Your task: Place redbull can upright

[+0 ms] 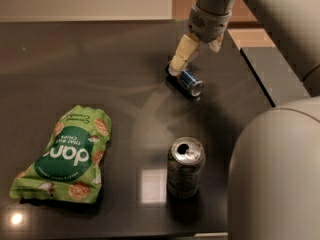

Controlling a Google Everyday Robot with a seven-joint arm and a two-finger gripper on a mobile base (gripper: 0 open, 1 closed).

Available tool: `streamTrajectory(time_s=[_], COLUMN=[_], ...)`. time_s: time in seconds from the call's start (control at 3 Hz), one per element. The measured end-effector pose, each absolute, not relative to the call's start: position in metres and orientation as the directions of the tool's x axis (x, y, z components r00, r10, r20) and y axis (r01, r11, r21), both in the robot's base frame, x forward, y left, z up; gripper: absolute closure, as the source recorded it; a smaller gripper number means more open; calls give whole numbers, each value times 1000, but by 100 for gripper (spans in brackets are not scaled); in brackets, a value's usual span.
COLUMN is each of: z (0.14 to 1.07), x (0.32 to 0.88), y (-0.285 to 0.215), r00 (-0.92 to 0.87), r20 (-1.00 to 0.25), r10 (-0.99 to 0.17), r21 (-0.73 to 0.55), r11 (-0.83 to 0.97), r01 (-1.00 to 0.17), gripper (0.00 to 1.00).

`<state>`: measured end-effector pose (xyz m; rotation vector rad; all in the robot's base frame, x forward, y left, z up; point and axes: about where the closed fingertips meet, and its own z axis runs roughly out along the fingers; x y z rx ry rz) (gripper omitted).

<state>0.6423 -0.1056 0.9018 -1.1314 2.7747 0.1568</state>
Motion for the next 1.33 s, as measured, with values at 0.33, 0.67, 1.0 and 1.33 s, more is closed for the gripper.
streamTrajectory(time_s=[0.33,0.67,1.0,1.33], z=[886,872,864,858], x=[655,667,676,683], y=[-91,-83,-77,-69], r00=[-732,-746,-753,-749], r20=[-127,-90,-75,-58], r10=[-669,-660,-654,-660], r21=[32,10,-7,-26], r11=[735,748,755,751], r01=[-677,-663,-655,-659], gripper=[0,0,0,0])
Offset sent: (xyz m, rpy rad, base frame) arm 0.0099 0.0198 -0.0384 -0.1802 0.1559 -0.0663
